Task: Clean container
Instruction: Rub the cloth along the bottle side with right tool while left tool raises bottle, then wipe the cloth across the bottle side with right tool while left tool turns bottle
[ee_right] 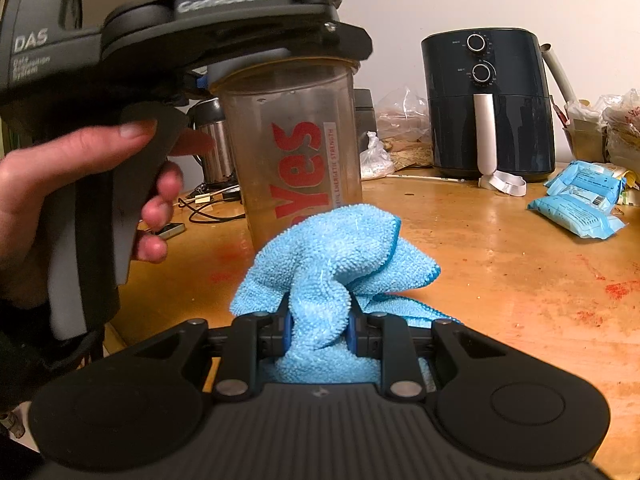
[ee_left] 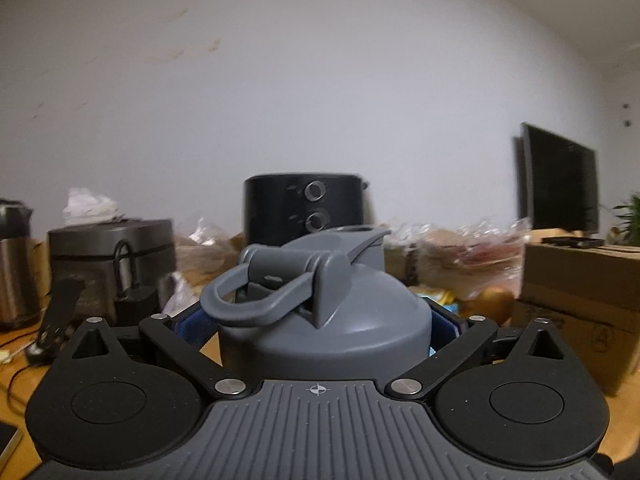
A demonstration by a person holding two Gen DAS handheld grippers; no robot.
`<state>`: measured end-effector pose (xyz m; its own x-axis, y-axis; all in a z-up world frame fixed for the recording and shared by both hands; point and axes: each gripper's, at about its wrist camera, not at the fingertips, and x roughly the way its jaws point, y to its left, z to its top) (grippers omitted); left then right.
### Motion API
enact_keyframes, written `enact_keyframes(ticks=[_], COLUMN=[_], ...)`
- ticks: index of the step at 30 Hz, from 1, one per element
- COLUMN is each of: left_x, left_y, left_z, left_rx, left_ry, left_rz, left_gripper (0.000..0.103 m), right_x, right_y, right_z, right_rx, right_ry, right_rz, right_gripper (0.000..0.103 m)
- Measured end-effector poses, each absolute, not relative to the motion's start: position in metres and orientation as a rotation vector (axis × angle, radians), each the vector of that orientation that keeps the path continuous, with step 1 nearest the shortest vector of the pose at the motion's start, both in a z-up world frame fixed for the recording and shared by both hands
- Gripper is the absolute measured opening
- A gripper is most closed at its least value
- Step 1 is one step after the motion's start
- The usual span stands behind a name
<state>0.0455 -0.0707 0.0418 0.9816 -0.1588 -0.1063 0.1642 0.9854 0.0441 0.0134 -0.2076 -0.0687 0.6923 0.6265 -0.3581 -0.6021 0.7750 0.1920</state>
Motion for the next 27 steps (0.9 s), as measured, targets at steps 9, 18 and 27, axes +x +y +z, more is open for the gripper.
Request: enact_keyframes(ticks=[9, 18, 27], left_x=[0.042, 0.04, 0.037], left_y=[-0.093, -0.114, -0.123], left_z=[0.042, 0.045, 0.05], left_rx=[0.018, 0.031, 0.035], left_ry=[0.119, 0.111, 0.1], left_rz=[0.0, 0.182, 0.245], left_gripper=[0.103, 0.103, 0.103], right_x=[0.012, 0.011, 0.011], right_y=[-0.208, -0.207, -0.207], right_z=[-0.069, -0.069, -0.069], right_rx=[0.062, 0.065, 0.064], right_ry=[0.42, 0.419, 0.419], right_rz=[0.688, 0.685, 0.685], right_gripper=[0.019, 0.019, 0.019])
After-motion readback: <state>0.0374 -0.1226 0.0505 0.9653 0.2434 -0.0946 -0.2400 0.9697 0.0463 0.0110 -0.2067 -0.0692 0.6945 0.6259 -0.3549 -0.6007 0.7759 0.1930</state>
